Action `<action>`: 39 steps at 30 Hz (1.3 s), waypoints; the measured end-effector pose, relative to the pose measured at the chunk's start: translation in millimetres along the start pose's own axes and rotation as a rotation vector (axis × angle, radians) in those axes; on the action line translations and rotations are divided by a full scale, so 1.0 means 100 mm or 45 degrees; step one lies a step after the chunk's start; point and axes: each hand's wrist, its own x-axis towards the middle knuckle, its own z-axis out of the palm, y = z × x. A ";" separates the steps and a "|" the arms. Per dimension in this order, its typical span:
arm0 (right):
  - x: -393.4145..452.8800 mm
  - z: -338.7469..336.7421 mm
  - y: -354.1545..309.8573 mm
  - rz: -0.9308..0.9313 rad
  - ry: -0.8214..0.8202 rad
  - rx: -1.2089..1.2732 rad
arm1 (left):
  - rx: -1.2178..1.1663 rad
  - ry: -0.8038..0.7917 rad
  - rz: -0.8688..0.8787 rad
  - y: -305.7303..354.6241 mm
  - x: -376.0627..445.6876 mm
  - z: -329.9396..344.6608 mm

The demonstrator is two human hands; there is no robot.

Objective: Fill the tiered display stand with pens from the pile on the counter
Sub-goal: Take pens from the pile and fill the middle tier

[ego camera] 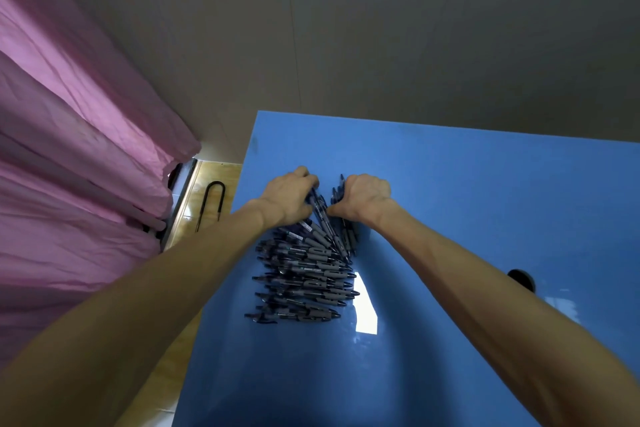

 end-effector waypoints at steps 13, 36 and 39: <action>-0.05 0.16 0.33 0.185 -0.041 0.479 | -0.322 0.140 -0.147 0.19 0.11 0.15; 0.05 0.20 0.45 0.115 0.015 0.459 | -0.058 0.064 -0.348 0.55 0.27 0.04; 0.02 0.27 0.53 0.064 0.002 0.522 | -0.123 0.049 -0.309 0.67 0.32 0.13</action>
